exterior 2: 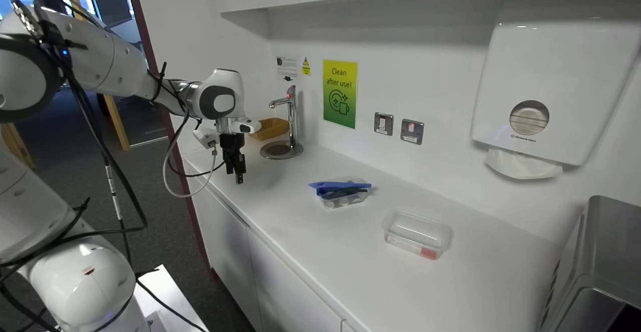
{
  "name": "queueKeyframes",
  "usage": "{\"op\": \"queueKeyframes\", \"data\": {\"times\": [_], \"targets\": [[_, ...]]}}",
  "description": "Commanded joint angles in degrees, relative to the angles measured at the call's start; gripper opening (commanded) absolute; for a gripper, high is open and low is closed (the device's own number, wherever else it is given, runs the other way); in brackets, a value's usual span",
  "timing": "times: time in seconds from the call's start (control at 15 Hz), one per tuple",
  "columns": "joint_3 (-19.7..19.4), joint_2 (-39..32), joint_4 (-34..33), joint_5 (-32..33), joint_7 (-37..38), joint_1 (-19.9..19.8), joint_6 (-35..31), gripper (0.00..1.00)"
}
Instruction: Put the blue towel in the clear bowl on the left then remove the red marker from the bowl on the right.
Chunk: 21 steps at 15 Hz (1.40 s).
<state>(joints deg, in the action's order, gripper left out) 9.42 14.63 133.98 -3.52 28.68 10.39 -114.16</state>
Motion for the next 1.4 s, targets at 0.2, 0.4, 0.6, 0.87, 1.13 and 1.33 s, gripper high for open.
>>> {"op": "queueKeyframes", "data": {"times": [0.2, 0.4, 0.6, 0.87, 1.13, 1.33], "targets": [[-1.5, 2.7, 2.3, -1.8, -1.6, -3.4, -2.6, 1.00], [-5.6, 5.2, 4.8, -4.0, -2.7, -7.2, -3.7, 1.00], [-10.3, 7.4, 7.0, -5.4, -4.0, -11.8, -6.1, 1.00], [-15.0, 8.7, 8.3, -3.9, -4.2, -18.3, -9.9, 1.00], [-17.9, 8.7, 7.5, -1.3, -3.1, -24.5, -12.4, 1.00], [-19.8, 7.9, 4.7, -1.4, -3.0, -27.5, -11.8, 1.00]]}}
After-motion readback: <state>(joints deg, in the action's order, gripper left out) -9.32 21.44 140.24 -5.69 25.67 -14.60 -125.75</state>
